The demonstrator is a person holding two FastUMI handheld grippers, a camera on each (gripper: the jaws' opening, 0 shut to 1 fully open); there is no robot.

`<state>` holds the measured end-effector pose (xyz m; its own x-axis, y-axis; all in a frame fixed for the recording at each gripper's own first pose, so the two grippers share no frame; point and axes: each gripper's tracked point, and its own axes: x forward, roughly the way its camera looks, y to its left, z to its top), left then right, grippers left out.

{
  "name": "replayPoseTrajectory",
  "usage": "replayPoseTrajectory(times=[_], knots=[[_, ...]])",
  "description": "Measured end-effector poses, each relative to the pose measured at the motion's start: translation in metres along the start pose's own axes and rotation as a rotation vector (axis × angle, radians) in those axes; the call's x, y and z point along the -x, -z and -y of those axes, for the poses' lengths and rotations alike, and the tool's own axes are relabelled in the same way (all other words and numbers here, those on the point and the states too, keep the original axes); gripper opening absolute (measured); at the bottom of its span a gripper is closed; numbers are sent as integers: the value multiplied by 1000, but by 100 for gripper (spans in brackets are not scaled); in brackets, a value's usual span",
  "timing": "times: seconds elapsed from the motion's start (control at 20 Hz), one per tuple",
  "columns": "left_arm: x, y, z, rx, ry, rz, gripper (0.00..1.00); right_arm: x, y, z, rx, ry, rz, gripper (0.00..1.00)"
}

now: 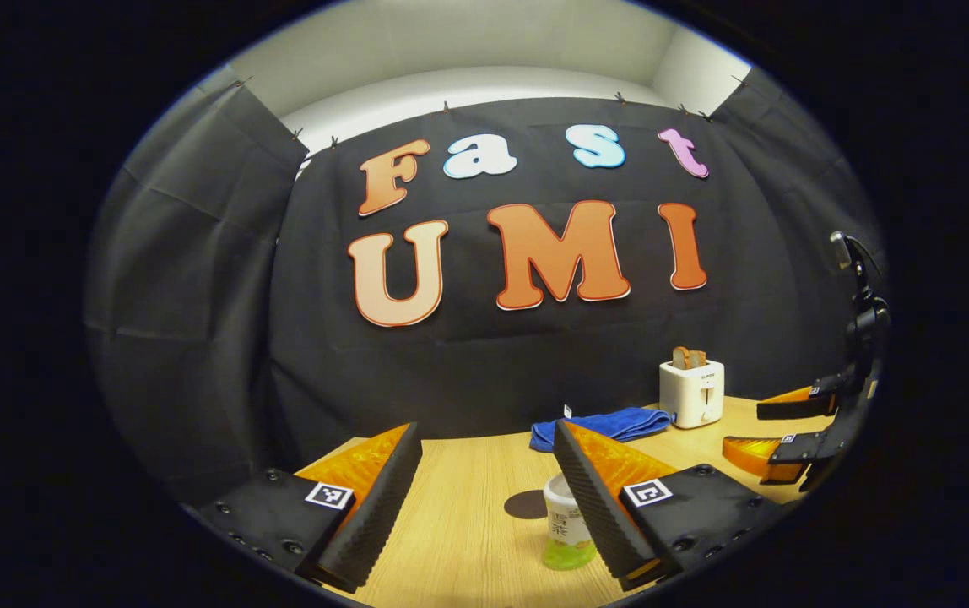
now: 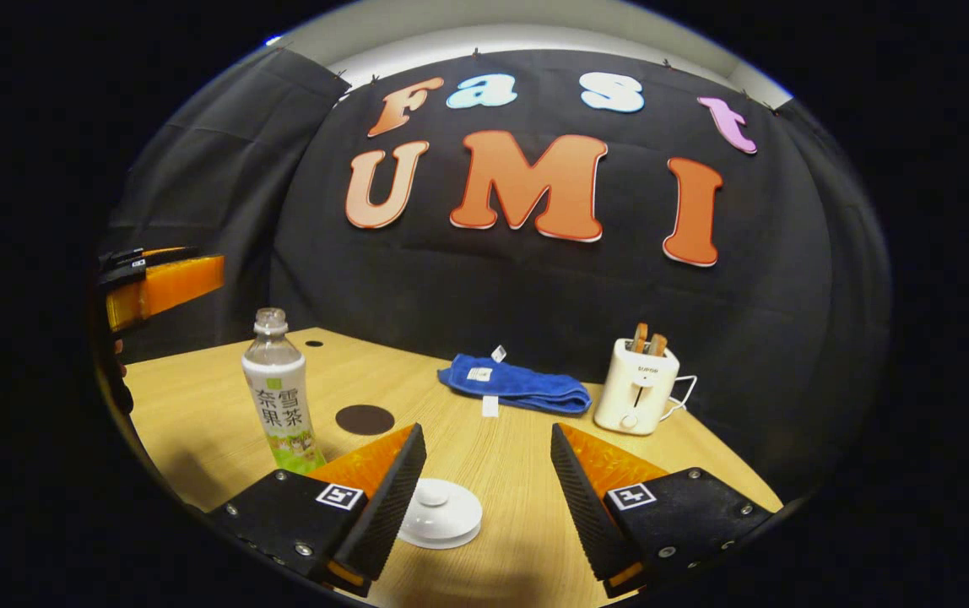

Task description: Open the teacup lid with one hand, grasp the water bottle and pour water into the teacup with the other hand; after pouring, place the water bottle on the coaster and then close the teacup lid.

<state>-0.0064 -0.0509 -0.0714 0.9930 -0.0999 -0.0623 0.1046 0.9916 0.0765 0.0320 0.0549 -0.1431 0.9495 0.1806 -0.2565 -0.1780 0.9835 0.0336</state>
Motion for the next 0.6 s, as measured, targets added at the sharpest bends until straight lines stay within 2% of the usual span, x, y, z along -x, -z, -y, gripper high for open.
replayPoseTrajectory(times=[0.15, 0.2, 0.3, 0.4, 0.5, 0.6], knots=[[1, 17, 10, 33, 36, -41, 97, -10, 27, -13, -15, -50, -68, 87], [2, 22, 12, 34, 48, -57, 100, -12, 36, -17, -22, -72, -91, 86], [3, 30, 12, 24, 50, -79, 97, -16, 46, -22, -40, -99, -124, 76], [2, 36, 15, 9, 55, -91, 98, -19, 53, -25, -50, -115, -144, 72], [3, 40, 19, -4, 66, -97, 100, -24, 59, -27, -42, -125, -161, 61], [3, 42, 23, -18, 74, -100, 97, -24, 60, -32, -50, -147, -174, 58]])
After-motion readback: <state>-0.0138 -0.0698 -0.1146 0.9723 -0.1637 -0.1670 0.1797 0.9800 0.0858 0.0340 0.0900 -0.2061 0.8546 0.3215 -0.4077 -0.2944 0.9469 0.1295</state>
